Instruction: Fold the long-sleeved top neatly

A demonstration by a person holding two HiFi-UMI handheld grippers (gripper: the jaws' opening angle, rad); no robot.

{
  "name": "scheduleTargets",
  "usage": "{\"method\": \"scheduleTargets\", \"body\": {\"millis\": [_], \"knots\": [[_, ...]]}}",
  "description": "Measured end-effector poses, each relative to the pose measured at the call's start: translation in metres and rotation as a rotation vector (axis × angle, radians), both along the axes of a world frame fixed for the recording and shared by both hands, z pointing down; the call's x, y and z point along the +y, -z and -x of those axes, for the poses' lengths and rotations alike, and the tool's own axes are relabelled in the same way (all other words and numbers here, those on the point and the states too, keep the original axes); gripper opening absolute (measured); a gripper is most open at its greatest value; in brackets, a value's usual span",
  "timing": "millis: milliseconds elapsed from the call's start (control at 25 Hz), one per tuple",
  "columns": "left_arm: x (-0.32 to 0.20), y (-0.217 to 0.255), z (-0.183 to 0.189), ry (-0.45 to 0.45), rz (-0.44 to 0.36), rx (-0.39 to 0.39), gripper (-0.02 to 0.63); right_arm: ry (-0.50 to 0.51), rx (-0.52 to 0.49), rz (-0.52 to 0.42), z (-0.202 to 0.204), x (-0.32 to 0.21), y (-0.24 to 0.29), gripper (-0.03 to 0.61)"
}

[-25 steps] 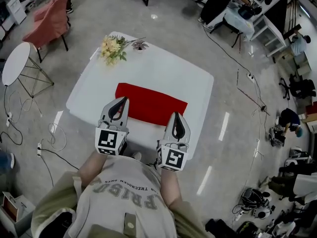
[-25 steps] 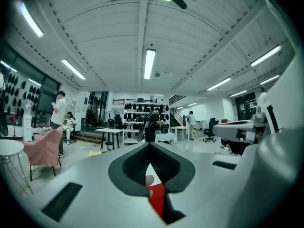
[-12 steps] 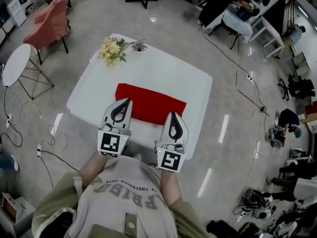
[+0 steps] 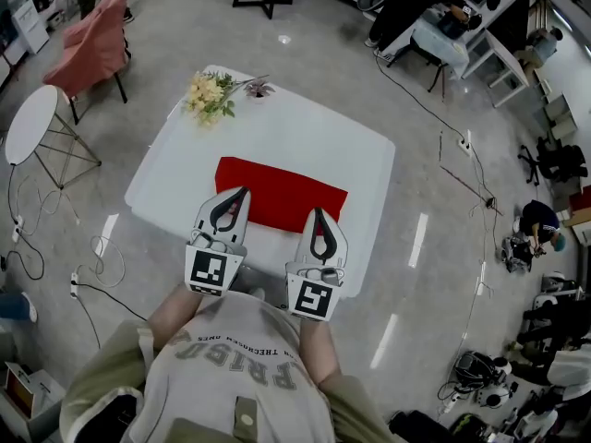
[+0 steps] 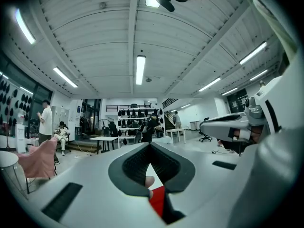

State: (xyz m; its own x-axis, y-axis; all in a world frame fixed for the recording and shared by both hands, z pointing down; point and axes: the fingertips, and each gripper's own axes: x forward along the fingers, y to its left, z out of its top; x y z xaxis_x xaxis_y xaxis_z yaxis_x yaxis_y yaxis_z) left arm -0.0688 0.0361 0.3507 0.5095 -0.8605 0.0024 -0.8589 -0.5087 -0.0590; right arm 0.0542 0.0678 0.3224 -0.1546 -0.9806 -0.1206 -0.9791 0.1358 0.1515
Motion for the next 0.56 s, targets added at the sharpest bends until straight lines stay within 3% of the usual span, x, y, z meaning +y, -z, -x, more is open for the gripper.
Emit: {"method": "scheduleTargets", "body": {"millis": [560], "knots": [[-0.0057,-0.0075,-0.002,-0.006,0.033,-0.017,0.011,-0.001,0.01,-0.005,-0.0002,-0.0055,0.0036,-0.002]]}}
